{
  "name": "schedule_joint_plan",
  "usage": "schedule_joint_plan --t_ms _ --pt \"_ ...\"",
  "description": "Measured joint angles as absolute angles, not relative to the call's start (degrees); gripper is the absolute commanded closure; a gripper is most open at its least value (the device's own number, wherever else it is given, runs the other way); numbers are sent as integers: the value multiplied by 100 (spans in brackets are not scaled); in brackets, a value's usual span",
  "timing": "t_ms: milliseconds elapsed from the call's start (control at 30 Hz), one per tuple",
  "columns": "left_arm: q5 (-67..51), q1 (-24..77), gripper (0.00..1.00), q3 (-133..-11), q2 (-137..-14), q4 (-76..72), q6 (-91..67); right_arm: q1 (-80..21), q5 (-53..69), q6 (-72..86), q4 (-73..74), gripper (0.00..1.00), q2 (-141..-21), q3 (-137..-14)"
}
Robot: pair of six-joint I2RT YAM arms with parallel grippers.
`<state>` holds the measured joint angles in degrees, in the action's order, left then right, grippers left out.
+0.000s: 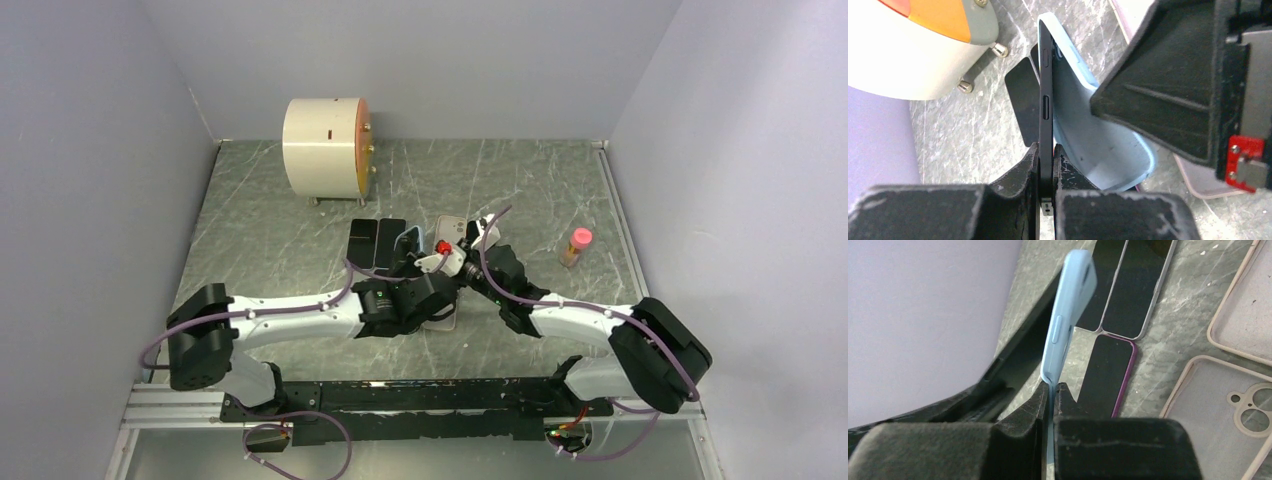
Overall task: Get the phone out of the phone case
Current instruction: Remove the phone case from the phone.
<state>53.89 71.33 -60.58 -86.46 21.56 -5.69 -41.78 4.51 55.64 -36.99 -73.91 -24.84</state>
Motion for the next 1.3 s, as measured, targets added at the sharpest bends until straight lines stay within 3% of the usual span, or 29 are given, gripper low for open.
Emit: schedule_joint_plan --t_ms 767,1000,1300 --pt "4762 7260 98 -5924 -7067 2692 -1184 -4075 -711 5033 -3022 100 -7548 -3063" --pt "5094 7205 97 -5918 -6958 3234 -1437 -3824 -873 4952 -2434 100 -6696 -2755" --pt "5157 6882 97 -5596 -6831 3503 -1778 -3769 -945 5026 -862 100 -4718 -1841"
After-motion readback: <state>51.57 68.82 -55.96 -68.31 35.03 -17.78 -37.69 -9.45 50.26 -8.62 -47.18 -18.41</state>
